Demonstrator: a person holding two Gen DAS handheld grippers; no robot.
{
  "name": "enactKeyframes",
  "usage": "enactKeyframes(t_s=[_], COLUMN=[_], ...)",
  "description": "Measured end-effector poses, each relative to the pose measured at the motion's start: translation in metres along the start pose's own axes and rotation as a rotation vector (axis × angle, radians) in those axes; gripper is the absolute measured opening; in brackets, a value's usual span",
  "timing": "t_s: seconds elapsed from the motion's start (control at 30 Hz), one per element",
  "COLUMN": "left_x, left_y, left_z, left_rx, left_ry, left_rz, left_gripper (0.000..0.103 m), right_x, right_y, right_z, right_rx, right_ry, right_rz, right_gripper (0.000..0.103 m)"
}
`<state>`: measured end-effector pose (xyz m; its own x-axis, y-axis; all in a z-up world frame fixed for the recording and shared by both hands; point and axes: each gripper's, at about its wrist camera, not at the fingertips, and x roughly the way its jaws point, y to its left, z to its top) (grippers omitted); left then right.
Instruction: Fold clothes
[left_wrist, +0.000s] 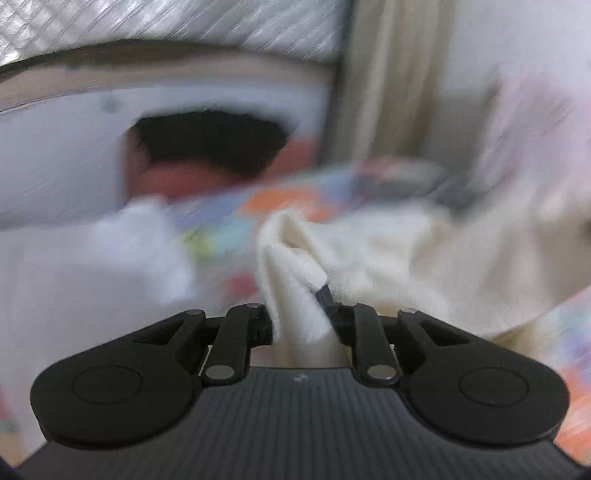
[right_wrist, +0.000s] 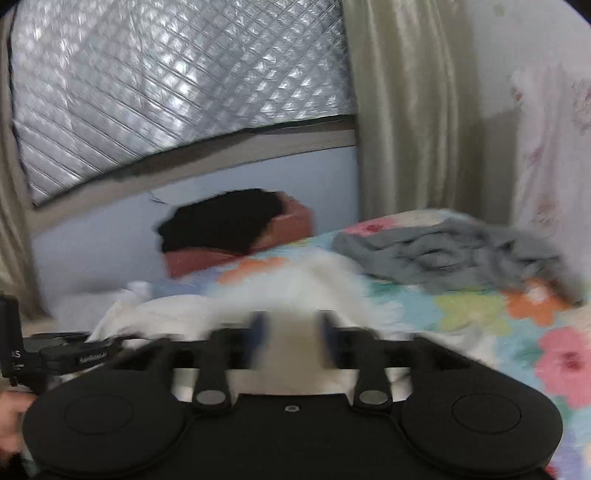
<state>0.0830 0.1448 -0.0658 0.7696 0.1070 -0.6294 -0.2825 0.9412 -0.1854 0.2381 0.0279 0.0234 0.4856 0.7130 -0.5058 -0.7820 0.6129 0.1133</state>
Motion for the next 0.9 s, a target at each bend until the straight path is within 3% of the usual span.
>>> enactKeyframes(t_s=[0.07,0.2,0.27,0.37,0.43,0.53,0.6,0.7,0.73,0.83,0.87,0.9], left_x=[0.009,0.006,0.007,0.007,0.007,0.013,0.018,0.028,0.03,0.033,0.034,0.034], left_y=[0.018,0.012,0.005,0.0,0.001,0.007,0.013,0.017,0.017,0.011,0.008,0.005], left_z=[-0.01,-0.005,-0.007,-0.011,-0.011,-0.013,-0.018,-0.021,-0.021,-0.02,-0.02,-0.02], left_rx=[-0.086,-0.06,-0.044,-0.036,-0.033,-0.07,-0.128,-0.161,-0.153,-0.092,-0.063,-0.033], left_ry=[0.058,0.04,0.026,0.035,0.036,0.029,0.011,-0.032,-0.04,-0.04,-0.034,-0.029], left_rz=[-0.065,-0.093,-0.115,-0.136,-0.162,-0.209,-0.233,-0.248,-0.24,-0.212,-0.202,-0.191], left_gripper=[0.016,0.021,0.036,0.04,0.045,0.063,0.068,0.065,0.058,0.025,0.022,0.02], right_x=[0.01,0.026,0.025,0.015,0.009,0.017,0.027,0.054,0.063,0.083,0.088,0.094], right_y=[-0.018,-0.079,-0.103,-0.122,-0.122,-0.118,-0.115,-0.114,-0.11,-0.087,-0.078,-0.072], right_z=[-0.026,-0.091,-0.119,-0.166,-0.184,-0.192,-0.189,-0.176,-0.171,-0.157,-0.151,-0.146], right_rx=[0.055,0.409,0.594,0.854,0.908,0.903,0.885,0.857,0.84,0.721,0.673,0.63], right_ry=[0.06,0.204,0.222,0.202,0.179,0.163,0.165,0.182,0.183,0.162,0.153,0.152], right_rz=[-0.075,-0.12,-0.09,0.065,0.082,0.085,0.092,0.126,0.117,0.033,-0.009,-0.037], right_gripper=[0.065,0.065,0.065,0.065,0.066,0.066,0.075,0.093,0.093,0.089,0.072,0.045])
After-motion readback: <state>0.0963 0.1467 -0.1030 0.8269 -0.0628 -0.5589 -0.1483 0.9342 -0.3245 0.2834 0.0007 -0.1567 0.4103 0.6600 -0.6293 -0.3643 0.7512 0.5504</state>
